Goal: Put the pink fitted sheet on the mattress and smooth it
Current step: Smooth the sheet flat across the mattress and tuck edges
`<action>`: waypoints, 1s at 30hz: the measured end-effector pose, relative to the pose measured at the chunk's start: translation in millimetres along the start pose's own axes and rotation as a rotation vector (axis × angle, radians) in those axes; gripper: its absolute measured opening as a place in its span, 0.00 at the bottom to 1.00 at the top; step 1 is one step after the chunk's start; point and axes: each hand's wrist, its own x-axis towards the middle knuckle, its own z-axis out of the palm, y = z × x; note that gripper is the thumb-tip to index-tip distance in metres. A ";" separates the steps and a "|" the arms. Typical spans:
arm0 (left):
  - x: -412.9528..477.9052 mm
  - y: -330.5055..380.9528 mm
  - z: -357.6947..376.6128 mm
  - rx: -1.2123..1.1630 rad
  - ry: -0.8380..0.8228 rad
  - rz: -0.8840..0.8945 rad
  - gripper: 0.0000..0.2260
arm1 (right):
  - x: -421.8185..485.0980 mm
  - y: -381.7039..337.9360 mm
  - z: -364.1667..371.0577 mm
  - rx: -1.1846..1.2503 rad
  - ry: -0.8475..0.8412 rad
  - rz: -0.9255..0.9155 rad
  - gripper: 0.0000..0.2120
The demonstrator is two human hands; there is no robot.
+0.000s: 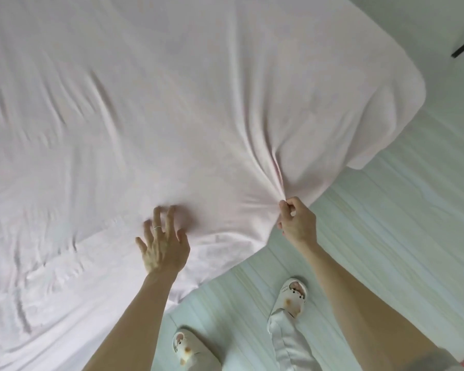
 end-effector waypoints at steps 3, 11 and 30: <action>8.8 29.6 -8.3 -0.002 0.013 0.061 0.28 | 6.8 1.4 -2.6 -0.021 -0.100 0.036 0.10; 66.4 198.3 -47.8 -0.103 0.033 0.424 0.27 | 98.0 -31.5 -68.6 0.165 0.182 0.362 0.44; 95.1 305.8 -70.3 0.111 0.011 0.503 0.28 | 144.5 4.4 -140.0 0.102 0.208 0.316 0.14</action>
